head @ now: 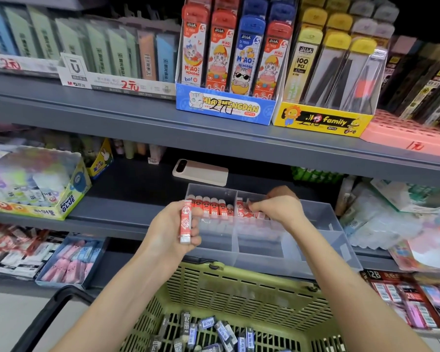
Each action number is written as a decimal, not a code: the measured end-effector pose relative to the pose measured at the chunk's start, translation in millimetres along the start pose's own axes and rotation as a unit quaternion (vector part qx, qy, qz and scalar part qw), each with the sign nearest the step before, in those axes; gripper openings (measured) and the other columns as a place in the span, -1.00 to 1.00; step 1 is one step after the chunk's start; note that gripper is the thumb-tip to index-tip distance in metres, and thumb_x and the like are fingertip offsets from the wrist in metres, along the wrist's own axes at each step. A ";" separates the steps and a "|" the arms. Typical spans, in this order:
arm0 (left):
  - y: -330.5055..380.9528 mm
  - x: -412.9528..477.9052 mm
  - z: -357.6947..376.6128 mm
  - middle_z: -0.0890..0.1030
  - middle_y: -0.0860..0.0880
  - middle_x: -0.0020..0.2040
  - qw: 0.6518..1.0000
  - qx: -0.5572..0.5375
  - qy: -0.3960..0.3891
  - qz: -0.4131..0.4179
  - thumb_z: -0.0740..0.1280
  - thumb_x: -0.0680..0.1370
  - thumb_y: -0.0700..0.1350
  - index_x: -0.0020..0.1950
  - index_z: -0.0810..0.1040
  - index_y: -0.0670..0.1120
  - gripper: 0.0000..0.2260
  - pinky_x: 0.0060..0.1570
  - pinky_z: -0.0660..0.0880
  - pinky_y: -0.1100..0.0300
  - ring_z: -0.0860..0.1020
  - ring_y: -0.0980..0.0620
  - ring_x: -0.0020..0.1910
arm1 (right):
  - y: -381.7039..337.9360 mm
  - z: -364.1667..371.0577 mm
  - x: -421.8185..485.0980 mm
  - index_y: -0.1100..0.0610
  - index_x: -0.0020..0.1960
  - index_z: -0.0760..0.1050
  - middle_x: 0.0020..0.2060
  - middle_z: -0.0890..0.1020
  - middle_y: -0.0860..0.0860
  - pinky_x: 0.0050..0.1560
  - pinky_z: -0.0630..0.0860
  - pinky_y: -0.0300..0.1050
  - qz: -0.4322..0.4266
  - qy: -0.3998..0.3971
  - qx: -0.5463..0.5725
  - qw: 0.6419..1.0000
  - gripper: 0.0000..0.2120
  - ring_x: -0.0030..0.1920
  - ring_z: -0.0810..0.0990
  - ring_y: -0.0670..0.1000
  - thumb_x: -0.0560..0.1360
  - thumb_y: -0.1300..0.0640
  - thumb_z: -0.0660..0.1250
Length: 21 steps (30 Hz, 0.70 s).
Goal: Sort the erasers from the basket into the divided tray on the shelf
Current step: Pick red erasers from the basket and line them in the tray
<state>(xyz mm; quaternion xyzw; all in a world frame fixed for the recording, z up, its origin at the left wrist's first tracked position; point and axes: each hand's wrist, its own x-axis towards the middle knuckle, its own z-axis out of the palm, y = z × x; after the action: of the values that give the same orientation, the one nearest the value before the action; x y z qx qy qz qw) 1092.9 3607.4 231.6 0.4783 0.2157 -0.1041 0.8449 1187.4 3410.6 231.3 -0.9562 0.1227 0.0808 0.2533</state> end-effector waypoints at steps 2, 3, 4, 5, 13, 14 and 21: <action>-0.6 0.7 -1.6 0.39 -0.05 -0.43 1.000 -0.010 0.002 0.002 0.13 0.62 -0.13 -0.09 0.54 -0.26 -0.73 -0.40 0.27 0.22 0.30 0.08 -0.45 | -4.5 4.5 4.7 0.12 -0.43 0.44 -0.51 0.48 -0.04 -0.43 0.34 -0.22 0.008 -0.010 -0.002 1.000 -0.68 -0.44 0.46 -0.05 0.27 -0.05 0.50; -1.1 1.2 -3.2 0.40 -0.05 -0.43 1.000 -0.016 0.005 0.004 0.13 0.62 -0.15 -0.06 0.54 -0.27 -0.74 -0.43 0.30 0.23 0.32 0.08 -0.45 | -5.4 7.1 6.0 0.11 -0.43 0.44 -0.50 0.48 -0.04 -0.42 0.36 -0.21 0.011 -0.009 -0.007 1.000 -0.68 -0.44 0.47 -0.04 0.26 -0.04 0.49; -1.6 2.1 -4.7 0.41 -0.06 -0.42 1.000 -0.022 0.008 0.006 0.14 0.63 -0.15 -0.03 0.54 -0.27 -0.75 -0.46 0.32 0.25 0.33 0.09 -0.45 | -5.4 9.9 6.6 0.11 -0.42 0.44 -0.48 0.49 -0.03 -0.40 0.38 -0.21 0.012 -0.006 -0.017 1.000 -0.69 -0.42 0.49 -0.04 0.26 -0.05 0.49; -2.1 2.7 -6.1 0.42 -0.06 -0.40 0.999 -0.029 0.012 0.009 0.15 0.63 -0.15 0.00 0.55 -0.27 -0.76 -0.48 0.35 0.26 0.35 0.09 -0.44 | -5.0 12.7 6.7 0.10 -0.41 0.45 -0.46 0.50 -0.02 -0.39 0.40 -0.20 0.008 -0.001 -0.029 1.000 -0.70 -0.39 0.51 -0.03 0.26 -0.06 0.48; -4.5 2.5 -11.1 0.56 -0.08 -0.22 0.997 0.021 0.009 0.068 0.17 0.63 -0.17 0.12 0.52 -0.19 -0.82 -0.30 0.45 0.20 0.51 0.05 -0.30 | 0.0 14.3 0.0 0.18 -0.20 0.63 -0.23 0.63 0.10 -0.24 0.44 -0.18 -0.090 0.012 -0.114 0.989 -0.66 -0.17 0.59 0.08 0.44 -0.11 0.35; -4.9 1.5 -11.8 0.60 -0.08 -0.17 0.996 0.043 0.001 0.082 0.18 0.63 -0.17 0.10 0.54 -0.17 -0.83 -0.25 0.47 0.20 0.57 0.04 -0.24 | 0.3 12.2 -6.3 0.18 -0.21 0.63 -0.25 0.62 0.08 -0.23 0.43 -0.18 -0.115 0.039 -0.131 0.984 -0.64 -0.17 0.58 0.07 0.48 -0.11 0.31; -5.9 -4.1 -6.9 0.69 -0.09 -0.03 0.969 0.153 -0.066 0.184 0.30 0.55 -0.08 0.09 0.59 -0.15 -0.80 -0.07 0.56 0.24 0.66 -0.02 -0.03 | -19.7 20.1 -92.1 0.09 -0.22 0.65 -0.36 0.66 -0.01 -0.39 0.48 -0.30 -0.271 -0.135 0.313 0.900 -0.94 -0.44 0.54 -0.18 0.42 0.13 0.45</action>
<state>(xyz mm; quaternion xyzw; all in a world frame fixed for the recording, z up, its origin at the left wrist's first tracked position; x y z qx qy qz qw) 1085.2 3610.1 225.9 0.6255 0.0496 -0.0103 0.7786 1102.9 3455.1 243.1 -0.8040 -0.1572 0.0948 0.5656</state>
